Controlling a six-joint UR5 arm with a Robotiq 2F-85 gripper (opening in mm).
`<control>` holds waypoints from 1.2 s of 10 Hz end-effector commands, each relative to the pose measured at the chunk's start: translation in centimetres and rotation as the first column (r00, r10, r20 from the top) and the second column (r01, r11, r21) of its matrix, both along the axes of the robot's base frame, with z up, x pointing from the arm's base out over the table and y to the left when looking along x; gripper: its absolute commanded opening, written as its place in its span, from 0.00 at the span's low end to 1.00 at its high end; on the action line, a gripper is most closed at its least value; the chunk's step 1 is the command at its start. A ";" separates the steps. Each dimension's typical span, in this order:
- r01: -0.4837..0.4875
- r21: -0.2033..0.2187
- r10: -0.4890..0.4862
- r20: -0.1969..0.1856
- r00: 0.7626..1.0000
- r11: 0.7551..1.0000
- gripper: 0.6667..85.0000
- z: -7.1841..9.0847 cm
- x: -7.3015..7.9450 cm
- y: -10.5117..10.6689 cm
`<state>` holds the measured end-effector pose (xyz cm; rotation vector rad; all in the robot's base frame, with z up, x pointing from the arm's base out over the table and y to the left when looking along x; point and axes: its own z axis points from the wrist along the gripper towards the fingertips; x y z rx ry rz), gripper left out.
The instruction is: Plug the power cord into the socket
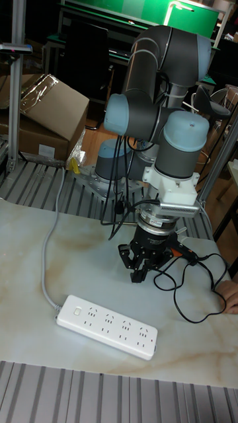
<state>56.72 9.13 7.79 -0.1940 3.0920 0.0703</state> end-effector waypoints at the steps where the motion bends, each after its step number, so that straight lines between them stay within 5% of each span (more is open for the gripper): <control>1: 0.028 0.011 -0.028 -0.010 1.000 1.000 0.00 0.3 -0.2 0.1; 7: 0.045 0.046 -0.046 0.026 0.999 0.998 0.00 0.4 0.8 1.0; 12: 0.018 -0.009 -0.018 0.016 1.000 1.000 0.00 0.6 6.0 1.2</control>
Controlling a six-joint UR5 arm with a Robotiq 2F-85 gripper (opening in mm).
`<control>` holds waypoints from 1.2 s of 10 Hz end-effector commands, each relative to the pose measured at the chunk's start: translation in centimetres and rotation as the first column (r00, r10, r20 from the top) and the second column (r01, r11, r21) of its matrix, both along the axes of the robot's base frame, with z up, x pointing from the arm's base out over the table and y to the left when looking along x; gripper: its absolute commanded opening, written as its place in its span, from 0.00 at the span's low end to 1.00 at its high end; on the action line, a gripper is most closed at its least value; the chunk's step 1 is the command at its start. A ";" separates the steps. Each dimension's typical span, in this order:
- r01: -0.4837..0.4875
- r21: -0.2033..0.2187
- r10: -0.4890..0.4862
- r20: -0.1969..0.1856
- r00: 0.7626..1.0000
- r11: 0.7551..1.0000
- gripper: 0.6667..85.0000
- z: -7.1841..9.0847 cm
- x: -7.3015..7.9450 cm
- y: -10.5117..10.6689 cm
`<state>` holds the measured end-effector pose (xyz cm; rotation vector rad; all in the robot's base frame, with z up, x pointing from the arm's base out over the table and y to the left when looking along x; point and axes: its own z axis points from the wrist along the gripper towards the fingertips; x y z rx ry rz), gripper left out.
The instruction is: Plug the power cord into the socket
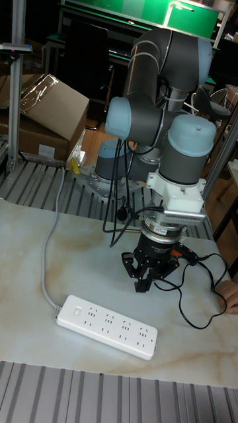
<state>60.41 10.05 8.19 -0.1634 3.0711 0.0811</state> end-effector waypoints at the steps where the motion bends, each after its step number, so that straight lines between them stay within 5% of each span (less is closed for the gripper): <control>1: 0.003 -0.031 -0.004 -0.010 1.000 1.000 0.00 0.2 2.9 0.1; 8: 0.121 -0.034 -0.123 -0.039 0.992 0.992 0.00 -0.5 7.1 1.5; 12: 0.157 0.005 -0.155 -0.101 0.983 0.988 0.00 -0.3 5.2 2.4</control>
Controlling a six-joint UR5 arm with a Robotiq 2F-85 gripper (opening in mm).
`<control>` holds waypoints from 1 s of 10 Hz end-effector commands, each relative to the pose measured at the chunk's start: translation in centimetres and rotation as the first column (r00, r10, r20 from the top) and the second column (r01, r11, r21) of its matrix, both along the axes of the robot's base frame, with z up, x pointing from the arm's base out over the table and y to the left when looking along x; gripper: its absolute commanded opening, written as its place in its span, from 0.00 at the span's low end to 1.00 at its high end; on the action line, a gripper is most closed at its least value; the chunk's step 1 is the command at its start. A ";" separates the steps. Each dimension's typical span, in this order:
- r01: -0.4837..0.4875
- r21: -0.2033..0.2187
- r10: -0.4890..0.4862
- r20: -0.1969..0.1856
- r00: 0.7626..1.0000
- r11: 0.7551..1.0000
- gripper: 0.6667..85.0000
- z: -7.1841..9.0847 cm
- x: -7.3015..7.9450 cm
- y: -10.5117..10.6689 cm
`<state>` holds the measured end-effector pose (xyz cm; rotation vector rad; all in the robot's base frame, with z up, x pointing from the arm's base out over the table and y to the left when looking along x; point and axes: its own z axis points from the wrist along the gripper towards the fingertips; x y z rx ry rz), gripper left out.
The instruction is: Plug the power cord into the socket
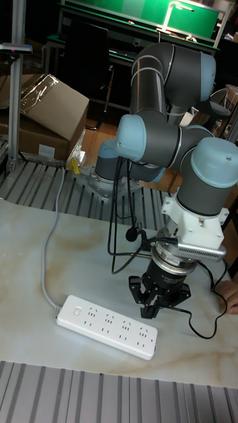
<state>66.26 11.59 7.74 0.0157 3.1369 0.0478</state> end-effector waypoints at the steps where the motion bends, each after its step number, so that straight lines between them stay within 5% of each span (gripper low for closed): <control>1: 0.070 0.042 -0.068 -0.034 0.997 0.997 0.00 0.2 -0.5 1.1; 10: 0.138 0.016 -0.137 -0.043 0.990 0.990 0.00 -1.8 2.5 0.1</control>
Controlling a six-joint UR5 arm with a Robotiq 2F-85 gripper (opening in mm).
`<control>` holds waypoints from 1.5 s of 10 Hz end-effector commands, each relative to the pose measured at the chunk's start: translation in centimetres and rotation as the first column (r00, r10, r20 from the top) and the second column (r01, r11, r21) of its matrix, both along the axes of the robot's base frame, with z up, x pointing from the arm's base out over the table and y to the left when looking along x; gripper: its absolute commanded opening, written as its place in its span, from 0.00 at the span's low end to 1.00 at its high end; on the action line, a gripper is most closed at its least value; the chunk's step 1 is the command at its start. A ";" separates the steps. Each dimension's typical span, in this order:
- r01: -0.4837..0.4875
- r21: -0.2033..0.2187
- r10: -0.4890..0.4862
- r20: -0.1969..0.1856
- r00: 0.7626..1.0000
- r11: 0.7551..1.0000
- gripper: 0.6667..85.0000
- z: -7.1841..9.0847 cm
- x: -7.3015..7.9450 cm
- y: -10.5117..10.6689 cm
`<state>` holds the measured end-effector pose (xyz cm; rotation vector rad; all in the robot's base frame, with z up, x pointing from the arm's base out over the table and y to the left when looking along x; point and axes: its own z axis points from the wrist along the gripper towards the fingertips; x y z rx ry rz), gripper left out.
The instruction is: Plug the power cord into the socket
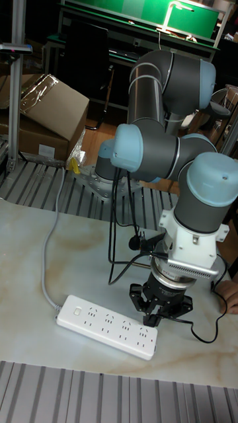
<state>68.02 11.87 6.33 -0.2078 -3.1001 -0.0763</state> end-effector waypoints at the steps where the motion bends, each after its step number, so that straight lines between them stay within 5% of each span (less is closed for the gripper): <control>1: 0.015 -0.009 -0.015 -0.002 1.000 1.000 0.00 -0.2 0.9 -0.4; 7: 0.105 -0.012 -0.104 0.015 0.994 0.994 0.00 -0.5 3.0 -0.4; 15: 0.143 -0.029 -0.142 0.015 0.990 0.989 0.00 -1.0 3.5 -1.3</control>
